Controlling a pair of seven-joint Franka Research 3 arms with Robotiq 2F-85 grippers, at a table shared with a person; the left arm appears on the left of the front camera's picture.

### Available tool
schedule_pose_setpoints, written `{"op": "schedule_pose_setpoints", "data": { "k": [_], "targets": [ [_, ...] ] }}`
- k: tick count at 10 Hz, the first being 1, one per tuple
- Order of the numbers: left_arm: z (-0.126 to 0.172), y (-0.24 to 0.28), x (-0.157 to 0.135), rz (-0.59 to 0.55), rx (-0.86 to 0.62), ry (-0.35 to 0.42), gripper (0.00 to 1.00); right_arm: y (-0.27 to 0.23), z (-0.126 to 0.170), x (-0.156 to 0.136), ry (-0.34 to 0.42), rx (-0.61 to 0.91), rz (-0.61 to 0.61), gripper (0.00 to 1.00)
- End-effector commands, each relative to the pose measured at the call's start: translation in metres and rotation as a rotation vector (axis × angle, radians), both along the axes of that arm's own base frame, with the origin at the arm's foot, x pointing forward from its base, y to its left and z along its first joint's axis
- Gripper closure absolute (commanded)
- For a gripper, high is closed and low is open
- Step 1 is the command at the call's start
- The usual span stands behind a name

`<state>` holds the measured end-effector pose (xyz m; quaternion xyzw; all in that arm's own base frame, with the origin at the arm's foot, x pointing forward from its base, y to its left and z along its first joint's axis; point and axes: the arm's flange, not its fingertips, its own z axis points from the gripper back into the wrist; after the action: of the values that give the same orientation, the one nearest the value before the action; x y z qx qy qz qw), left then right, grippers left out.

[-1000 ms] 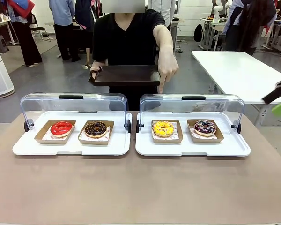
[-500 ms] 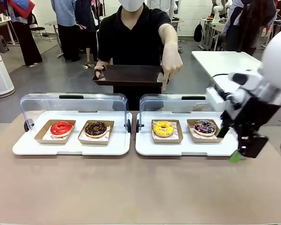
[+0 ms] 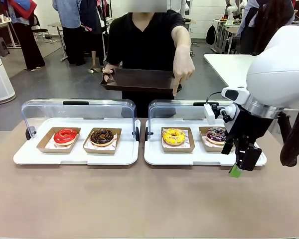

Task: Provide the desired donut to the person.
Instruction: Pick up and lift the Paper togo box containing the Donut pointed at by the person.

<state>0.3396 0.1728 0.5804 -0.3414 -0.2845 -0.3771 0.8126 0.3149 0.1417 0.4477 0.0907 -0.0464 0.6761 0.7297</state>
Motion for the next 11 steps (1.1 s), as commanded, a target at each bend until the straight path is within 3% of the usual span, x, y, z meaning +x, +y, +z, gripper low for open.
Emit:
{"op": "schedule_pose_setpoints", "data": {
  "k": [1,8,11],
  "targets": [
    [0.001,0.000,-0.001,-0.002,-0.003,-0.006,0.00,0.001,0.002,-0.008,-0.026,-0.004,0.029,0.00],
    [0.001,0.000,-0.001,-0.002,-0.003,-0.006,0.00,0.004,0.007,-0.004,-0.014,0.018,0.021,0.00],
    [0.001,0.000,-0.001,-0.002,-0.003,-0.006,0.00,0.047,-0.022,0.029,-0.041,0.030,-0.037,0.00]
  ]
}}
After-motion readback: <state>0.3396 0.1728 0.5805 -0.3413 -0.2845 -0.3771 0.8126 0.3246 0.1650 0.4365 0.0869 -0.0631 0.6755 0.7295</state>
